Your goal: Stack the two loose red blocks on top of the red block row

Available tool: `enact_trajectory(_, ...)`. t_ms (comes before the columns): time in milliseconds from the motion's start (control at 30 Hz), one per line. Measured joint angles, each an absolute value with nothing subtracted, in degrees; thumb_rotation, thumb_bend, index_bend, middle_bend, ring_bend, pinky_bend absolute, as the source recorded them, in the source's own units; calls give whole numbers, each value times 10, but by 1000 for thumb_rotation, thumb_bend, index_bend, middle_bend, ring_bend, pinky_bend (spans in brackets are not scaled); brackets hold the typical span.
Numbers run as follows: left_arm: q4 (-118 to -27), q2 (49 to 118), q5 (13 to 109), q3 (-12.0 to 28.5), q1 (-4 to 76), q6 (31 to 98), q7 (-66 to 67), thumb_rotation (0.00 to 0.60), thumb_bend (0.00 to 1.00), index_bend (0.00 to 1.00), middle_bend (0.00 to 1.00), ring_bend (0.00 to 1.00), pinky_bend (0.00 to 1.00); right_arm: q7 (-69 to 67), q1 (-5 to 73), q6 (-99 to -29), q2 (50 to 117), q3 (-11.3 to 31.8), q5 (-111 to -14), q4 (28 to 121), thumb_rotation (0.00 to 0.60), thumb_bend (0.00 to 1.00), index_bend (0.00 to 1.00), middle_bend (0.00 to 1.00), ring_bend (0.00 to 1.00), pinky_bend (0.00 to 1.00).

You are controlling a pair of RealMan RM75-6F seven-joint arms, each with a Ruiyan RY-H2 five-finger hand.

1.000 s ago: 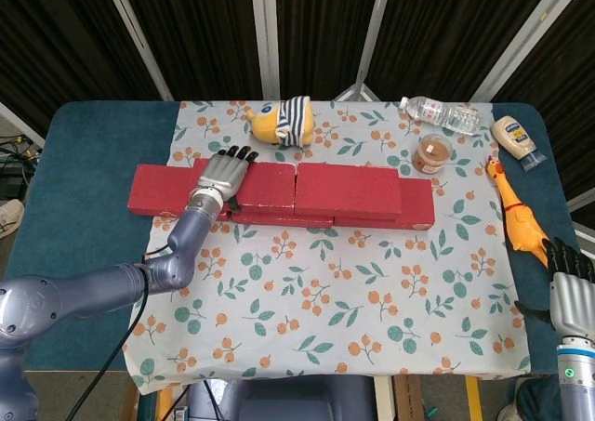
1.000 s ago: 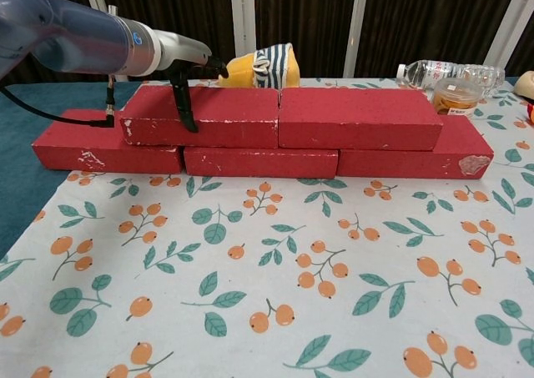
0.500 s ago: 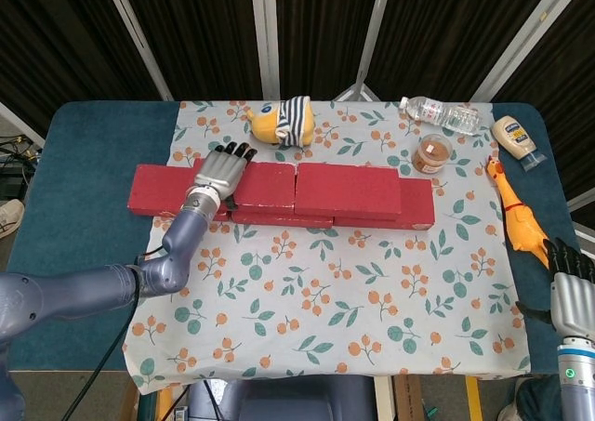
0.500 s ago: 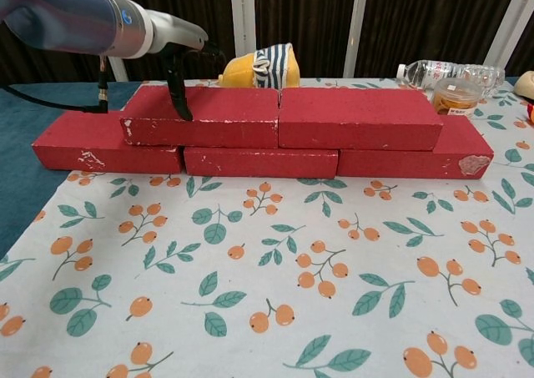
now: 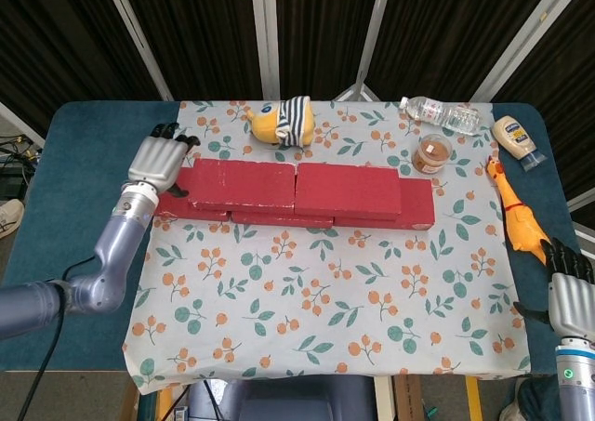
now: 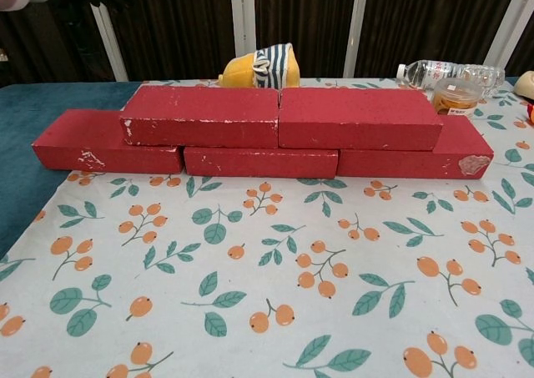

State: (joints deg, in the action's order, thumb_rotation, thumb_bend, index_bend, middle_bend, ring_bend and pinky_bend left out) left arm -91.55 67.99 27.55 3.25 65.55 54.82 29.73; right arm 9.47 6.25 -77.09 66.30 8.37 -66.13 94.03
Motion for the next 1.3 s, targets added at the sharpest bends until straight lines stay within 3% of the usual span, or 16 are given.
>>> enact_trajectory(167, -881, 680, 367, 18, 591, 531, 225, 600, 0, 339, 289, 62, 75, 101, 64, -771, 666, 83, -662, 942, 600, 99, 0, 0, 0, 0)
enact_trajectory(400, -820, 711, 422, 9, 551, 499, 188, 600, 0, 316, 297, 63, 75, 102, 65, -770, 667, 83, -659, 941, 600, 99, 0, 0, 0, 0)
enact_trajectory(1300, -761, 795, 411, 40, 552, 452, 234, 600, 0, 279, 292, 63, 75, 87, 65, -763, 662, 84, -658, 936, 600, 99, 0, 0, 0, 0)
